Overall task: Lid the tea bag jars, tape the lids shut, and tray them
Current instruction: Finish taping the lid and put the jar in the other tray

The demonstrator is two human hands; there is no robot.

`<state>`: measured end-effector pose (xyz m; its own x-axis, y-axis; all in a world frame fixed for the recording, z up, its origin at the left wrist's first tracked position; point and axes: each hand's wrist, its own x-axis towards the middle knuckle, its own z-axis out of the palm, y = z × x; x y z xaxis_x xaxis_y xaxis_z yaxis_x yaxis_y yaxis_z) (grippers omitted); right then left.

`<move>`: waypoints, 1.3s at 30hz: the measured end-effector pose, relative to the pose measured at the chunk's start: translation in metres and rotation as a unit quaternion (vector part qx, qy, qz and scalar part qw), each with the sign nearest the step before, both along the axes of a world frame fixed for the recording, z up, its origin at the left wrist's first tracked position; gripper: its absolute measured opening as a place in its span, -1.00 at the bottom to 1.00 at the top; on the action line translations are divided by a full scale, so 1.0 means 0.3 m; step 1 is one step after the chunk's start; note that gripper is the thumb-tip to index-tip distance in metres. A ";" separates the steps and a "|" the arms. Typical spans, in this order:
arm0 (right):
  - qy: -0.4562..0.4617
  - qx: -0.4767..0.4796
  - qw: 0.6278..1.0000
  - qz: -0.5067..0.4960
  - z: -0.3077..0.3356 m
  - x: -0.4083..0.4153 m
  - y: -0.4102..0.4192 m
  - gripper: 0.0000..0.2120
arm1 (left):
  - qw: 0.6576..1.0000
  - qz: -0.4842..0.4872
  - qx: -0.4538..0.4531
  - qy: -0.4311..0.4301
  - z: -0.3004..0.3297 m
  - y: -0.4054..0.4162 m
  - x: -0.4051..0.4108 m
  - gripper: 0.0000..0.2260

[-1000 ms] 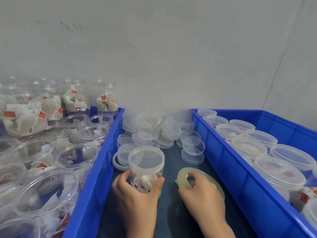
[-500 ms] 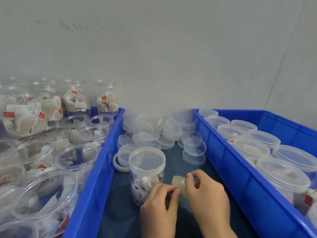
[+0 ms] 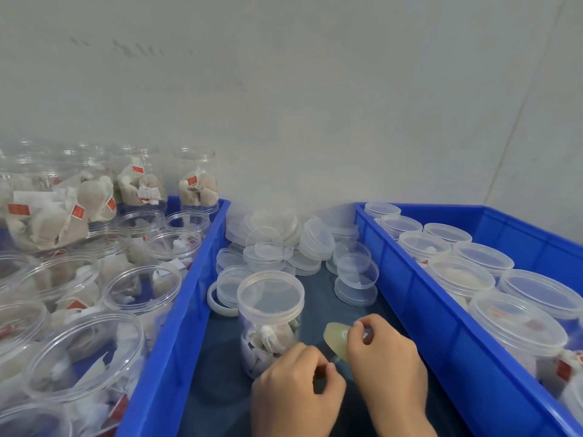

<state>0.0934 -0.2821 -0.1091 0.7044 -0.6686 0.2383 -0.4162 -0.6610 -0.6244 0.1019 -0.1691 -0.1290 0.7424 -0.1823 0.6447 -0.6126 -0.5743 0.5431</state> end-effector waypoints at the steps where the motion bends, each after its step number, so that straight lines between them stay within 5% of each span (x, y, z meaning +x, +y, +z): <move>1: 0.008 -0.006 1.000 0.001 -0.001 0.001 0.002 -0.82 | 1.000 0.003 0.006 -0.003 0.002 0.002 -0.002 -0.85; 10: 0.036 -0.012 0.999 -0.005 -0.017 0.021 -0.009 -0.72 | 0.999 -0.013 0.025 -0.016 0.008 0.006 -0.015 -0.81; 15: 0.085 -0.032 0.993 0.072 -0.023 0.024 -0.013 -0.67 | 1.000 0.016 0.000 -0.015 -0.001 0.035 0.016 -0.74; 18: 0.084 -0.021 0.994 0.073 -0.022 0.021 -0.012 -0.68 | 0.999 0.018 0.012 0.024 -0.017 0.039 0.029 -0.61; 22: 0.044 0.024 0.998 0.043 -0.022 0.015 -0.026 -0.72 | 0.991 0.029 0.030 0.126 -0.010 0.032 0.029 -0.75; 25: 0.039 0.029 0.998 0.043 -0.028 0.013 -0.033 -0.70 | 0.979 -0.013 -0.060 0.192 -0.010 0.031 0.018 -0.74; 28: 0.037 0.026 0.998 0.044 -0.031 0.015 -0.032 -0.71 | 0.917 -0.088 -0.225 0.318 -0.003 0.020 0.021 -0.77; 30: 0.042 0.020 0.998 0.045 -0.031 0.018 -0.033 -0.70 | 0.899 -0.114 -0.245 0.346 -0.003 0.015 0.022 -0.80; 39: 0.069 0.007 0.993 0.094 -0.011 0.005 -0.038 -0.67 | 0.939 -0.072 -0.207 0.266 -0.001 0.019 0.010 -0.84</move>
